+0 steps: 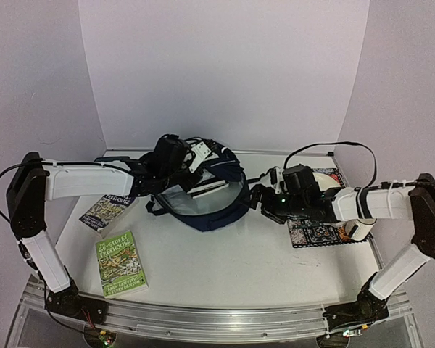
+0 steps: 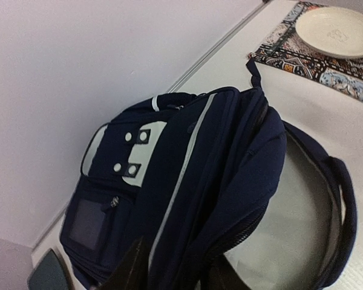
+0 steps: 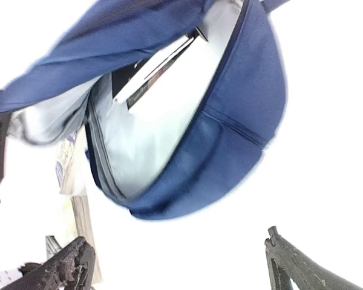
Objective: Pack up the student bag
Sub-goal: Place the largest pocket of the bag in the student bag, then move the book to the center of the board.
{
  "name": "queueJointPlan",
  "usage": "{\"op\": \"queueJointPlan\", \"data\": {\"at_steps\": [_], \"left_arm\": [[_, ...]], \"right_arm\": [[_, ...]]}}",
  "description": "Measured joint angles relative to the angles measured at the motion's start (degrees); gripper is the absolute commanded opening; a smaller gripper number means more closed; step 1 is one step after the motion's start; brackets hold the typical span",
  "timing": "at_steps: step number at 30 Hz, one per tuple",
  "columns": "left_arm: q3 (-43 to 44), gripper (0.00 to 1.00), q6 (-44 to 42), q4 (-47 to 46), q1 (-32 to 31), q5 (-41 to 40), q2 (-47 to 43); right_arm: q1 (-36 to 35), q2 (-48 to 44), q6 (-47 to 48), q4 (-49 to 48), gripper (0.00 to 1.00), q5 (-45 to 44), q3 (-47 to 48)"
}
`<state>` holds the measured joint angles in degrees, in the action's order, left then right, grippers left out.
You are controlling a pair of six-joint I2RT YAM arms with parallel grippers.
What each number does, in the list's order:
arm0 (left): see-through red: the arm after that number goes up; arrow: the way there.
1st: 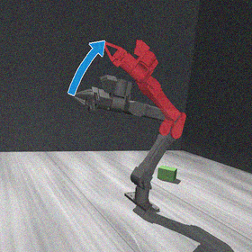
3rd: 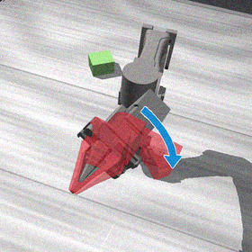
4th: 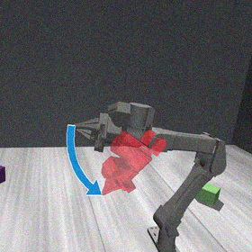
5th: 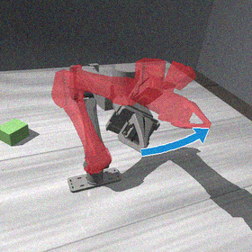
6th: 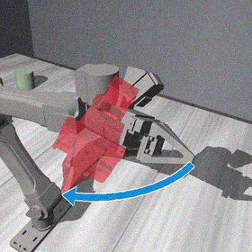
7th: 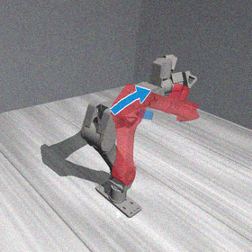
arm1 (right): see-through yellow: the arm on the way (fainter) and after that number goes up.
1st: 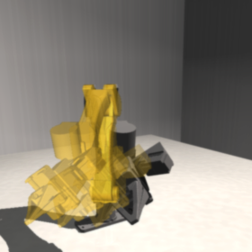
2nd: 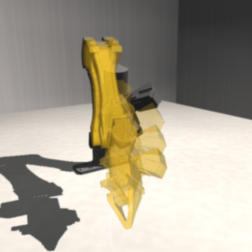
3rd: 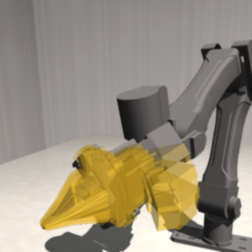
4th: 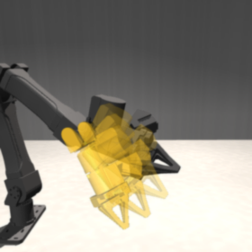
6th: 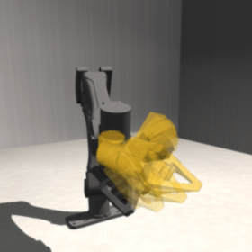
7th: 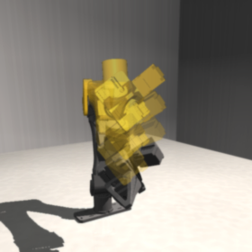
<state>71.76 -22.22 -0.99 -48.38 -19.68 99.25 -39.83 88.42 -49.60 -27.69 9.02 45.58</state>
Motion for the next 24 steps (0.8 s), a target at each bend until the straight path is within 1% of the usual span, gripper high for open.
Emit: {"op": "queueJointPlan", "data": {"at_steps": [2,4,7,11,13,18,24], "left_arm": [[-0.28,0.69,2.58,2.33,0.17,0.1,-0.84],[-0.32,0.82,5.68,5.42,0.32,0.14,-2.07],[-0.42,0.98,11.56,10.81,0.42,0.05,-4.77],[-1.49,1.0,22.65,17.33,0.72,-1.41,-9.66],[-3.04,1.0,28.79,20.69,1.82,-1.19,-12.33],[-8.99,1.0,41.57,27.74,7.43,1.48,-16.71],[-17.98,1.0,53.75,34.69,14.73,6.08,-18.7]], "right_arm": [[0.0,-2.05,1.93,1.76,0.98,-0.47,0.0],[0.0,-3.9,3.7,3.57,0.98,-0.95,0.0],[0.0,-5.82,5.64,6.35,0.98,-1.68,0.0],[0.0,-8.27,7.45,8.04,0.98,-2.78,-1.28],[0.0,-9.28,7.63,8.71,0.98,-3.49,-2.21],[0.07,-10.45,6.0,9.38,0.98,-5.73,-4.57],[0.3,-11.24,4.75,10.17,0.98,-8.44,-7.36]]}}
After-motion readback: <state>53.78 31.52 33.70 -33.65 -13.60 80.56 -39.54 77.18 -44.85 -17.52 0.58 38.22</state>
